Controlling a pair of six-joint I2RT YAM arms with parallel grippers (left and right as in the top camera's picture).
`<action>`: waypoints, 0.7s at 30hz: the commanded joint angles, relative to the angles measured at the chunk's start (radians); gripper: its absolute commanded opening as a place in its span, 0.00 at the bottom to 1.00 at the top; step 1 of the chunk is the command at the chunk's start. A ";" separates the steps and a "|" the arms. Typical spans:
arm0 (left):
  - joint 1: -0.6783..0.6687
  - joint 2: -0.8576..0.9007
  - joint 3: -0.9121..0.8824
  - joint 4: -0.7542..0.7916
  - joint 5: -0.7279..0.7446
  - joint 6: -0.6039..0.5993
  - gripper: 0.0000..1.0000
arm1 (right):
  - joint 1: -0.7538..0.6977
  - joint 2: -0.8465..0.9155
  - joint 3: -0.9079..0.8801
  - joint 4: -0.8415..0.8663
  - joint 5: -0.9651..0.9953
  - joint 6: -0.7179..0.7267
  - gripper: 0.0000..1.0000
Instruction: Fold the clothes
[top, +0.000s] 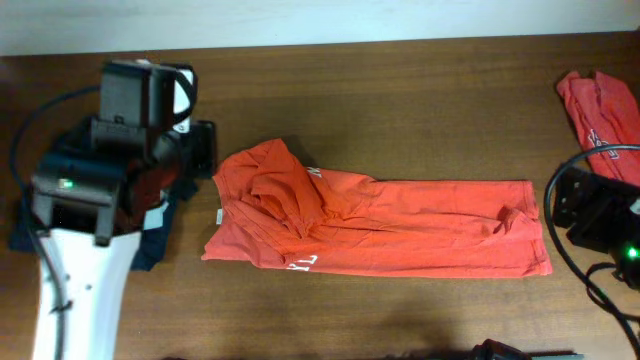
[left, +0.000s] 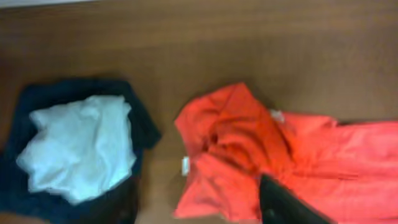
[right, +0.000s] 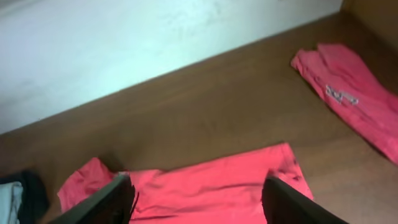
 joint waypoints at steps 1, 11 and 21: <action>0.000 0.096 -0.268 0.166 0.116 0.020 0.76 | -0.002 0.032 -0.057 0.001 0.016 0.008 0.71; 0.000 0.393 -0.453 0.594 0.270 0.153 0.80 | -0.002 0.113 -0.090 -0.046 0.016 0.007 0.72; 0.002 0.586 -0.453 0.605 0.285 0.156 0.43 | -0.002 0.143 -0.091 -0.083 0.017 0.007 0.72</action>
